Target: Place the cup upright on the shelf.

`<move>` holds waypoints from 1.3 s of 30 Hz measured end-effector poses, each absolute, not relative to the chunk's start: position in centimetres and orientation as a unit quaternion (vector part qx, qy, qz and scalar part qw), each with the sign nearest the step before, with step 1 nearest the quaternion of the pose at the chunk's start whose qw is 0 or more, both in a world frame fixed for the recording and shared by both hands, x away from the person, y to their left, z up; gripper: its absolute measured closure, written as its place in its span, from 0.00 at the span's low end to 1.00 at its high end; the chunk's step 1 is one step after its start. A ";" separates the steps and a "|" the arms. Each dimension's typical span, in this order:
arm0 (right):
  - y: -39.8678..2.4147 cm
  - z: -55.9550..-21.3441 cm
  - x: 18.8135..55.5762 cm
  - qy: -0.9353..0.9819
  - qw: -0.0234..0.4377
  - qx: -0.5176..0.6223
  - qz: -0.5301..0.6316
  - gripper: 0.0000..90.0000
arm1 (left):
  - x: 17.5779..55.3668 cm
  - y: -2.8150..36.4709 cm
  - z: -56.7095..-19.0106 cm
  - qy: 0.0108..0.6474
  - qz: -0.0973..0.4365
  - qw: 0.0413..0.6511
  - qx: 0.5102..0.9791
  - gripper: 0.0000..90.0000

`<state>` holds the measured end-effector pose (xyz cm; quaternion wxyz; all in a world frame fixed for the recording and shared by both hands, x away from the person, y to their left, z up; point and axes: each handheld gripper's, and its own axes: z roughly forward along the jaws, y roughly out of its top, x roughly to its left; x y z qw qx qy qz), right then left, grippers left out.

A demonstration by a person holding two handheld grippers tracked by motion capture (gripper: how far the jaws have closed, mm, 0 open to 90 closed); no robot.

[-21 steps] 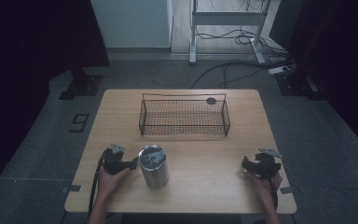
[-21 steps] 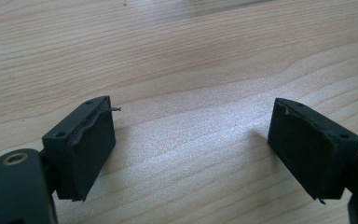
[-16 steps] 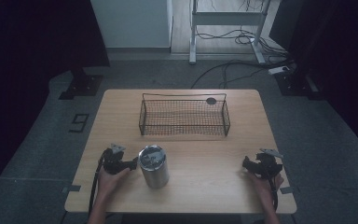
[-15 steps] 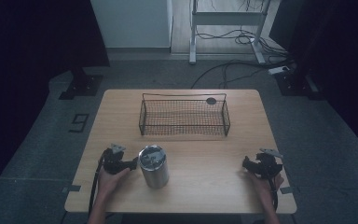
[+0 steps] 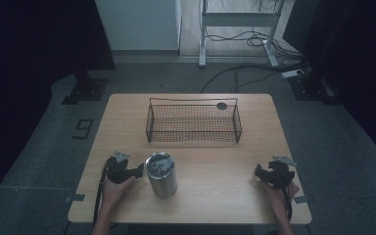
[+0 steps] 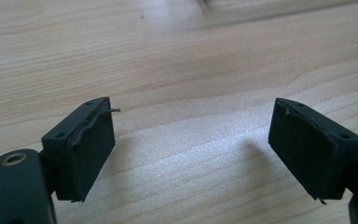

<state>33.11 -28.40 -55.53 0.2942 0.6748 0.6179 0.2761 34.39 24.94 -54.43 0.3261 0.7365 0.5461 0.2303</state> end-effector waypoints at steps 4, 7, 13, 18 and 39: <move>-28.4 -55.5 33.1 0.618 0.294 0.675 0.276 0.15 | 34.0 25.0 -54.0 0.542 0.235 0.329 0.737 0.16; -28.4 -55.5 33.1 0.618 0.294 0.675 0.276 0.15 | 33.5 25.1 -53.2 0.539 0.236 0.344 0.731 0.16; -28.4 -55.5 33.1 0.618 0.293 0.675 0.276 0.15 | 32.1 25.7 -51.6 0.529 0.245 0.370 0.723 0.16; -28.4 -55.5 33.1 0.618 0.293 0.675 0.276 0.15 | 31.3 25.9 -50.8 0.520 0.244 0.386 0.722 0.16; -28.4 -55.5 33.1 0.618 0.293 0.675 0.277 0.15 | 30.1 25.7 -50.0 0.501 0.241 0.396 0.730 0.16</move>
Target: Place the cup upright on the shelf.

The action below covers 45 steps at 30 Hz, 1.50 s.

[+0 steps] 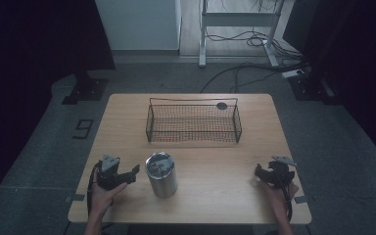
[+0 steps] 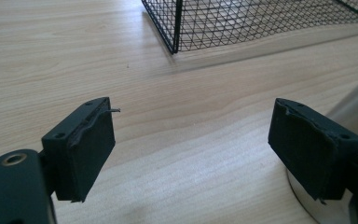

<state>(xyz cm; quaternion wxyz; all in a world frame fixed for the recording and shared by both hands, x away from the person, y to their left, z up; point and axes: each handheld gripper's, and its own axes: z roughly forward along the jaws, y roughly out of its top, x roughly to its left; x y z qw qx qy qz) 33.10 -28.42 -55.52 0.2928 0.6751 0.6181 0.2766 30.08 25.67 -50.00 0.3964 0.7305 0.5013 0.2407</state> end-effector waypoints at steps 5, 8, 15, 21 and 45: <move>-28.4 -55.5 33.1 0.618 0.293 0.675 0.277 0.15 | 29.9 25.6 -50.0 0.498 0.236 0.393 0.736 0.16; -28.4 -55.5 33.1 0.618 0.293 0.675 0.277 0.15 | 29.9 25.4 -50.0 0.495 0.232 0.394 0.738 0.16; -28.4 -55.5 33.1 0.618 0.293 0.675 0.277 0.15 | 29.7 25.2 -49.9 0.487 0.226 0.394 0.746 0.16; -28.4 -55.5 33.1 0.618 0.293 0.675 0.277 0.15 | 29.5 25.3 -50.0 0.478 0.222 0.393 0.754 0.16; -28.4 -55.5 33.1 0.618 0.293 0.675 0.277 0.15 | 29.2 23.2 -49.7 0.452 0.215 0.400 0.767 0.17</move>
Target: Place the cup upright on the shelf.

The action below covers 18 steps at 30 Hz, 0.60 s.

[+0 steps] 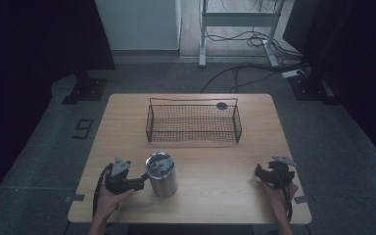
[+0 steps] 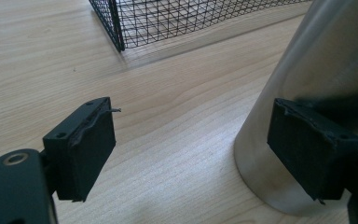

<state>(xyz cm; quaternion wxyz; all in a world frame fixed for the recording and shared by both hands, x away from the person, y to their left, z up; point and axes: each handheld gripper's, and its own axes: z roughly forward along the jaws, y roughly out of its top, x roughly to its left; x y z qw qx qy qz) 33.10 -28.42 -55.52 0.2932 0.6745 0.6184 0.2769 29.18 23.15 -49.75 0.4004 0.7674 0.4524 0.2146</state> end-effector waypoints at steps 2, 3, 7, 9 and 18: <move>-28.4 -55.5 33.1 0.618 0.294 0.674 0.277 0.15 | 29.2 23.1 -49.7 0.453 0.215 0.400 0.767 0.17; -28.4 -55.5 33.1 0.618 0.294 0.674 0.277 0.15 | 29.2 23.1 -49.7 0.453 0.215 0.400 0.767 0.17; -28.4 -55.5 33.1 0.619 0.293 0.674 0.277 0.15 | 29.2 23.2 -49.7 0.453 0.215 0.401 0.766 0.16; -28.4 -55.5 33.1 0.618 0.293 0.675 0.277 0.15 | 29.2 23.2 -49.7 0.453 0.216 0.401 0.767 0.17; -28.4 -55.5 33.1 0.618 0.293 0.675 0.277 0.15 | 28.5 23.6 -48.8 0.445 0.211 0.416 0.765 0.16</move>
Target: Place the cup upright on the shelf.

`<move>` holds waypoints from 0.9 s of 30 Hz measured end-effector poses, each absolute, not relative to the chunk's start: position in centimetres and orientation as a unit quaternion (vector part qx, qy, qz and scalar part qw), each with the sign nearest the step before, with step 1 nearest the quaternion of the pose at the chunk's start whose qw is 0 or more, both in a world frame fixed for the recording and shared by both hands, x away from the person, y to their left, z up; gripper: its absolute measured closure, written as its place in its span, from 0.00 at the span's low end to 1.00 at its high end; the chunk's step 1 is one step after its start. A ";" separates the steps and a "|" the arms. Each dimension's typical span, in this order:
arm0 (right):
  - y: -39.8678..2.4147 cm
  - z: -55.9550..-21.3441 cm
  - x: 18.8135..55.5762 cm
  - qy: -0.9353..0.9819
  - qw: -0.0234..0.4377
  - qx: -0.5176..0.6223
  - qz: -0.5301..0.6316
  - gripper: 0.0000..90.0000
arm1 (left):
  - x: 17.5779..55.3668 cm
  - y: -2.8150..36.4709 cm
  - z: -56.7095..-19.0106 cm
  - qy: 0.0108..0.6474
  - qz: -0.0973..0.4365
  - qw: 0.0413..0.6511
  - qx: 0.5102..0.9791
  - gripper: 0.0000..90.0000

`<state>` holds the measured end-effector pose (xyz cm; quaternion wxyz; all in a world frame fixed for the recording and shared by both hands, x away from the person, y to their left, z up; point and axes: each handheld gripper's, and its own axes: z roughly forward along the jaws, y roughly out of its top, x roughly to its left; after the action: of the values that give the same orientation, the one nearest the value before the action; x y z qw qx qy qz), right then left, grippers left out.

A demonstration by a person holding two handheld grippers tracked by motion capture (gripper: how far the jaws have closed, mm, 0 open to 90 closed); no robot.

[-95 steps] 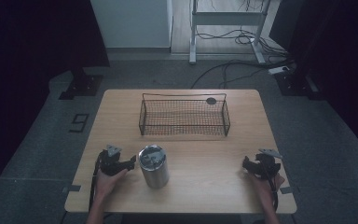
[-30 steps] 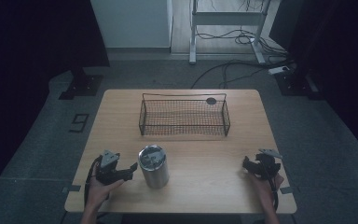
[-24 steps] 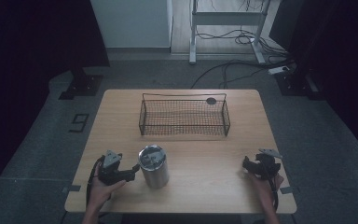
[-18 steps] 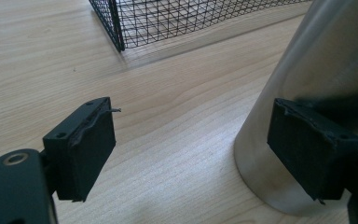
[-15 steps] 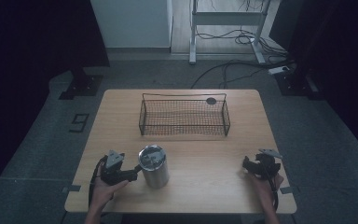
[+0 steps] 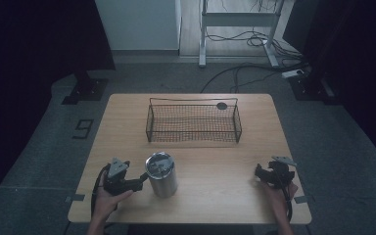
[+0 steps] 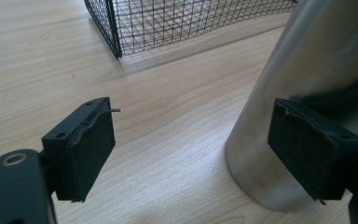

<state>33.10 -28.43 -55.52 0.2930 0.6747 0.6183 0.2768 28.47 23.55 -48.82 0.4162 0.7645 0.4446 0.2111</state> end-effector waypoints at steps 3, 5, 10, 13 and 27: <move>-28.4 -55.5 33.1 0.618 0.293 0.675 0.277 0.15 | 28.4 23.6 -48.7 0.444 0.209 0.420 0.763 0.16; -28.4 -55.5 33.1 0.618 0.293 0.675 0.277 0.15 | 28.3 23.7 -48.8 0.441 0.203 0.421 0.766 0.16; -28.4 -55.5 33.1 0.618 0.293 0.675 0.277 0.15 | 27.8 23.8 -48.6 0.435 0.196 0.423 0.771 0.16; -28.4 -55.5 33.1 0.618 0.293 0.675 0.277 0.15 | 27.5 23.9 -48.2 0.426 0.194 0.427 0.774 0.15; -28.4 -55.5 33.1 0.617 0.293 0.675 0.277 0.15 | 26.3 22.9 -46.7 0.360 0.149 0.465 0.795 0.07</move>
<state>33.10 -28.43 -55.53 0.2934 0.6753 0.6174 0.2770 26.28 22.92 -46.66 0.4649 0.7951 0.3598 0.1488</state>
